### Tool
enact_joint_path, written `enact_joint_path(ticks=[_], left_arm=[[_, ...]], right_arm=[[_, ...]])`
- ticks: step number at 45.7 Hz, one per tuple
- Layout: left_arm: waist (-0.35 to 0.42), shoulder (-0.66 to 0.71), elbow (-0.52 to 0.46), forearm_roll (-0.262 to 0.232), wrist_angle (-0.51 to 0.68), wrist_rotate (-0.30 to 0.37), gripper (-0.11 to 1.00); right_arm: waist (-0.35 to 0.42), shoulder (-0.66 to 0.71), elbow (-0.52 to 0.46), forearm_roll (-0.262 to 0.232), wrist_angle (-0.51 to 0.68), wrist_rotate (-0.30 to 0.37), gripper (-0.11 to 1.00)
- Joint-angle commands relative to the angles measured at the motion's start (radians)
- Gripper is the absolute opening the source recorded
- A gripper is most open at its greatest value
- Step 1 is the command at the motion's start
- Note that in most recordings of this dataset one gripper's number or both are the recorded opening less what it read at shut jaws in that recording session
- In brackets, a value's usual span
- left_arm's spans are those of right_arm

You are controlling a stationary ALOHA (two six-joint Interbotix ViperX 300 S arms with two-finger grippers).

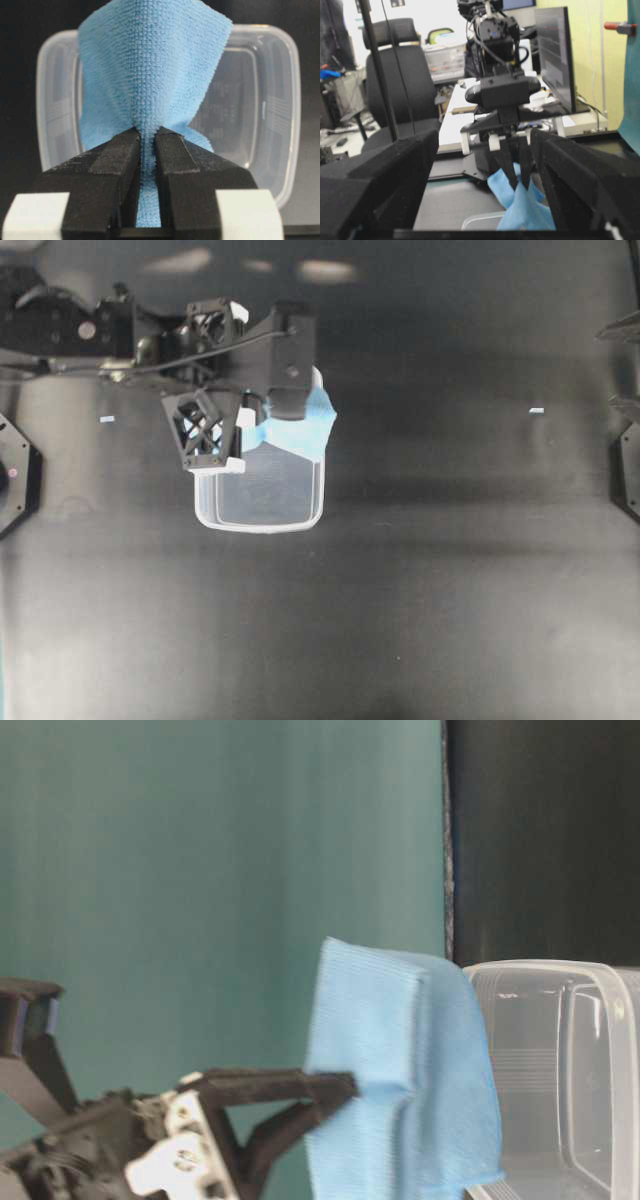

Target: Place the blue towel into the container with the left arm.

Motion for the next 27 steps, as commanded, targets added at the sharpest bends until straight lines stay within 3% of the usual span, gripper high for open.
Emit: enact_joint_path(ticks=[1,21,23,27], left_arm=[[-0.003,-0.032,0.028,0.003,-0.064,-0.002,0.06],[0.0,-0.031,0.055,0.003,-0.086,-0.015,0.07],[0.0,-0.031,0.058,0.003,-0.092,-0.018,0.12],[-0.002,-0.032,0.063,0.003,-0.1,-0.018,0.36]], right_arm=[[-0.003,0.008,-0.011,0.005,-0.005,0.002,0.72],[-0.003,0.011,-0.008,0.005,-0.005,0.002,0.69],[-0.003,0.011,-0.008,0.005,-0.005,0.002,0.69],[-0.003,0.011,-0.008,0.005,-0.005,0.002,0.69]])
